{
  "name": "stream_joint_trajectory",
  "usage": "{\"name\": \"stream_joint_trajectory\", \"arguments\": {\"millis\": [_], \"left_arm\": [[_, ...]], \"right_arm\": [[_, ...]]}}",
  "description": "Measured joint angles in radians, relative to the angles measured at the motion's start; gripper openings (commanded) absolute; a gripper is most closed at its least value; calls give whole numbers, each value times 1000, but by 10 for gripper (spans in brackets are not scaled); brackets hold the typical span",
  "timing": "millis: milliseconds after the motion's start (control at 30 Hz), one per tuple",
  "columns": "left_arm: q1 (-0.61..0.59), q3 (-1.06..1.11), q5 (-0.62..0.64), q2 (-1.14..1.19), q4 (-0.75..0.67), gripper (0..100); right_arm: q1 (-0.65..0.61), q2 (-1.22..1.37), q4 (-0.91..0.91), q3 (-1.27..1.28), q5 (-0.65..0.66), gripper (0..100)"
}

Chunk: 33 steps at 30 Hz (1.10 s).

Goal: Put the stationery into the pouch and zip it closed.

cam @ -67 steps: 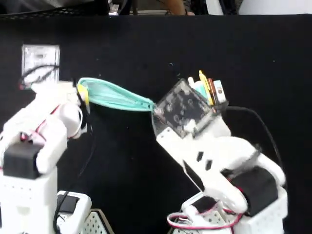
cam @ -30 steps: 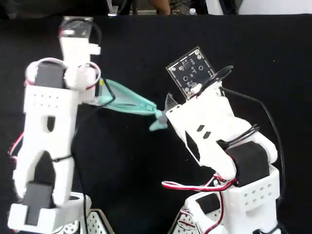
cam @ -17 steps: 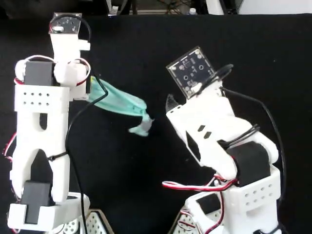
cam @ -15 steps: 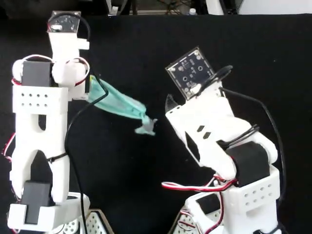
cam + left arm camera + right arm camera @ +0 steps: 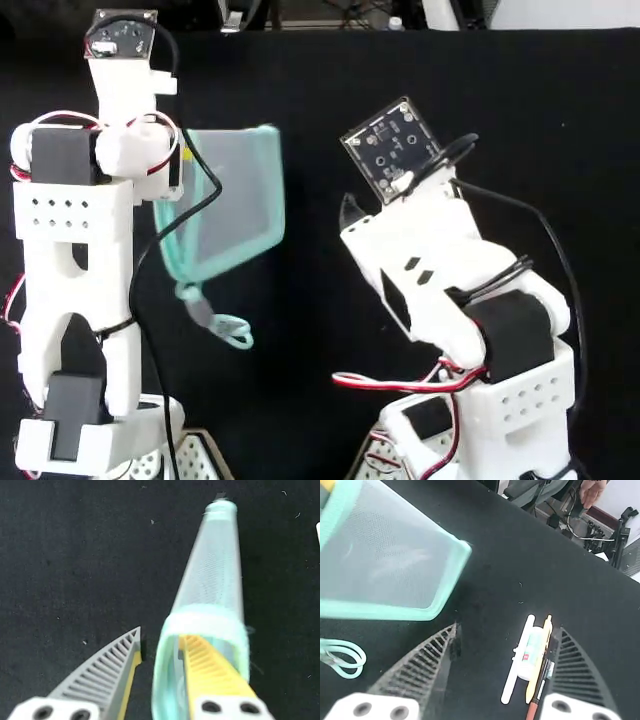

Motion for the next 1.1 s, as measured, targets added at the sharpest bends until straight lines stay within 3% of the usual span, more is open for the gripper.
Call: {"name": "stream_joint_trajectory", "arguments": {"millis": [67, 167, 467, 733, 933, 1100], "left_arm": [[0, 0, 0, 0, 0, 128], [0, 0, 0, 0, 0, 21], [5, 0, 35, -43, 0, 31], [38, 0, 51, -170, 0, 31], [38, 0, 186, -183, 0, 31], [38, 0, 387, -181, -26, 32]], "right_arm": [[0, 0, 0, 11, 0, 286], [2, 0, 0, 41, 0, 286], [0, 0, -2, 87, 52, 286], [-3, 0, -137, 299, -23, 286], [-95, -132, -321, 535, -100, 286], [-150, -359, -499, 783, -144, 287]]}}
